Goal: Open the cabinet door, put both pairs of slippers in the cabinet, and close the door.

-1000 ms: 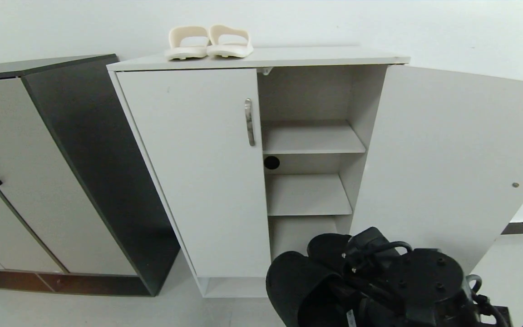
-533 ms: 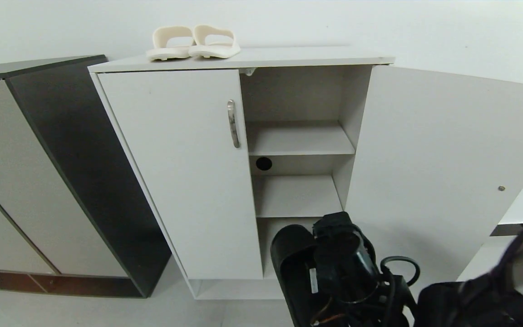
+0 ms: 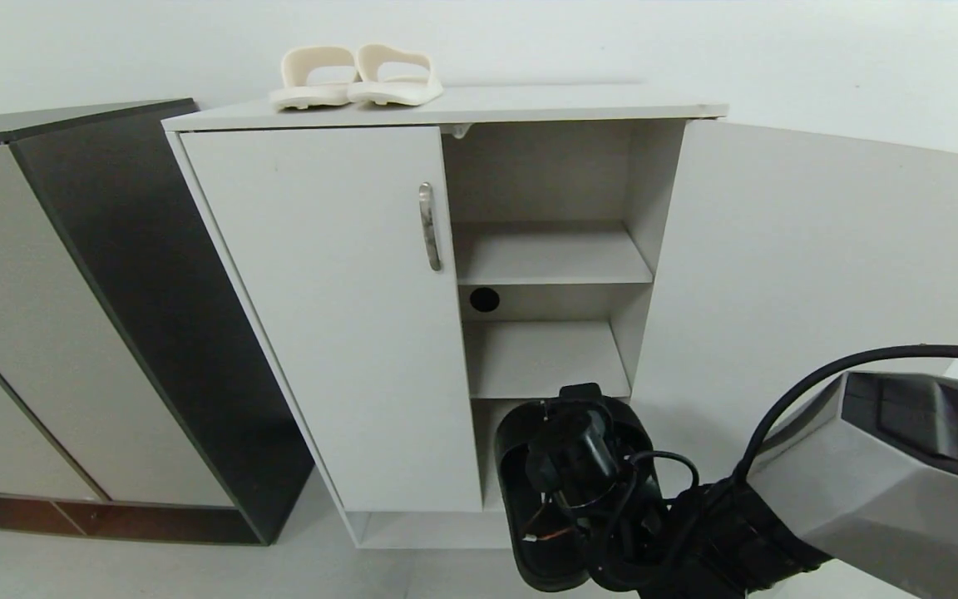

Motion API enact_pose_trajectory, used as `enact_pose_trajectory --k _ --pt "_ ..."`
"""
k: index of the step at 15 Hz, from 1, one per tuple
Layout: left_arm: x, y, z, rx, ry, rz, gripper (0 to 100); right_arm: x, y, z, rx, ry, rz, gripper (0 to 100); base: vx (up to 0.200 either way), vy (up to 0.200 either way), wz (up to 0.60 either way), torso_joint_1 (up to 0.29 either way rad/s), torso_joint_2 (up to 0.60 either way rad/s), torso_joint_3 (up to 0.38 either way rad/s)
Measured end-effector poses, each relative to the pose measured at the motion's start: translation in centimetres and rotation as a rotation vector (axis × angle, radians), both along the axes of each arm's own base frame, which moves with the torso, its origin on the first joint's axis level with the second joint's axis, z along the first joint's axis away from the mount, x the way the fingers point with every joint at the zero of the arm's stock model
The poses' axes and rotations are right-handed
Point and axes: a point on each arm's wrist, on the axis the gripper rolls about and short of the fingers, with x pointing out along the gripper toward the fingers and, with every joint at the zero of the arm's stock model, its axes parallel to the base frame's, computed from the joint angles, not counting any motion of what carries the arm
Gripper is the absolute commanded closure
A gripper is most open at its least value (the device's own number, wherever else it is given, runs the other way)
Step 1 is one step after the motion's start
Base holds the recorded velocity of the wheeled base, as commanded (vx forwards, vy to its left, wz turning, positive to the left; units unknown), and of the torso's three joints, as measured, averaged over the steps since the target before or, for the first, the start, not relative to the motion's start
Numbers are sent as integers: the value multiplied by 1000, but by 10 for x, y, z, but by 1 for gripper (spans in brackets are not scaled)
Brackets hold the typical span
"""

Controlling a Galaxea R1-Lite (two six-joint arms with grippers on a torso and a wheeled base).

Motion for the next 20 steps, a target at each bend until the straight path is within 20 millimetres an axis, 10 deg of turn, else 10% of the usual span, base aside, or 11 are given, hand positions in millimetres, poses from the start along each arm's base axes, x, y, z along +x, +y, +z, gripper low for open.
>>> enact_pose_trajectory --k 20 --pt "0 0 0 -3 1 1 100 18 12 -3 111 -400 -15 100 0 0 0 0 3 -113"
